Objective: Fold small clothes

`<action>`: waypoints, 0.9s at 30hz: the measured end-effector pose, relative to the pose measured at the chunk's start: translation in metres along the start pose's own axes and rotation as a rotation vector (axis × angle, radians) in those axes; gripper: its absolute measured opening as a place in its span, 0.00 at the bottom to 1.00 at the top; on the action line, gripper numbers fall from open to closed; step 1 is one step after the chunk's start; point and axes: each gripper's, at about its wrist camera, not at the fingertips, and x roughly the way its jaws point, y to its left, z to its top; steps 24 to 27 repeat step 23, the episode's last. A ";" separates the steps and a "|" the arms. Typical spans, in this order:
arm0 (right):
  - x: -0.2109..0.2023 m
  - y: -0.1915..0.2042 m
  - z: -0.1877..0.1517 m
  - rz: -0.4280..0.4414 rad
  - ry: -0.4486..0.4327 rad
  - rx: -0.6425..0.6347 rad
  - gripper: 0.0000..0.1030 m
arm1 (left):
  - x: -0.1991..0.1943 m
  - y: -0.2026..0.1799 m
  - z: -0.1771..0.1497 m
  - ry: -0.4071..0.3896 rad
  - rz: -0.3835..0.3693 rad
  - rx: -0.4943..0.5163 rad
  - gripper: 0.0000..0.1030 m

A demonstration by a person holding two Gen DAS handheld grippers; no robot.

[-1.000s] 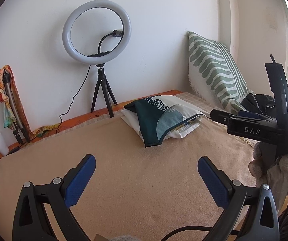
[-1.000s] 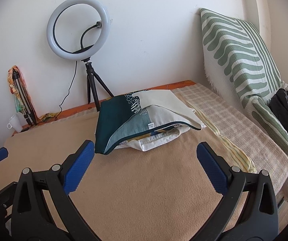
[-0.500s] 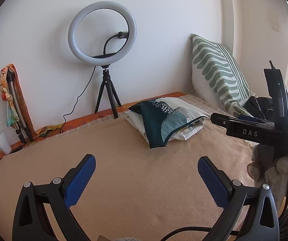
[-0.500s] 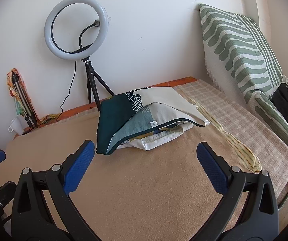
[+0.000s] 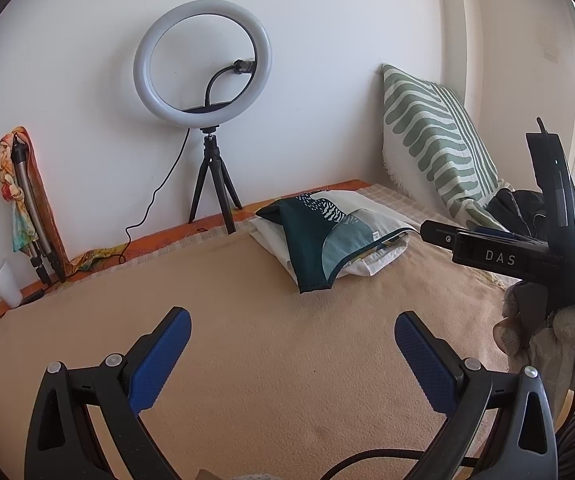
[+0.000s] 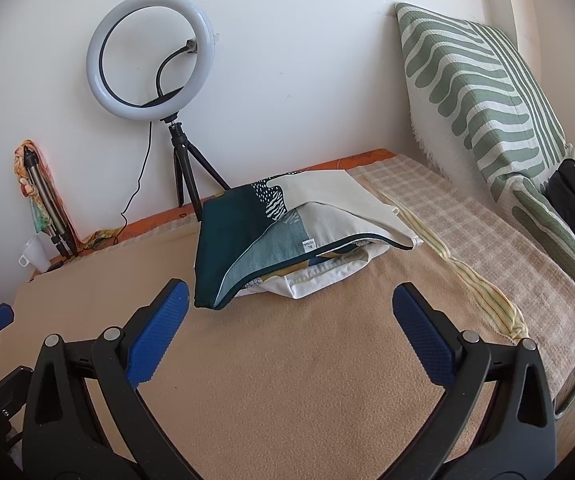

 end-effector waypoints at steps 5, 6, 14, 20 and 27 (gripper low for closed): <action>0.002 0.000 -0.001 0.007 0.007 0.005 1.00 | 0.003 -0.001 -0.001 0.009 0.002 -0.001 1.00; 0.003 0.000 -0.001 0.006 0.009 0.007 1.00 | 0.003 0.000 -0.001 0.008 0.004 -0.001 1.00; 0.003 -0.003 -0.002 0.014 0.017 0.016 1.00 | 0.006 -0.002 -0.003 0.012 0.023 0.004 1.00; 0.003 -0.004 -0.003 0.015 0.021 0.023 1.00 | 0.008 -0.004 -0.006 0.014 0.027 0.007 1.00; 0.003 -0.006 -0.003 0.019 0.023 0.030 1.00 | 0.009 -0.005 -0.007 0.017 0.024 0.006 1.00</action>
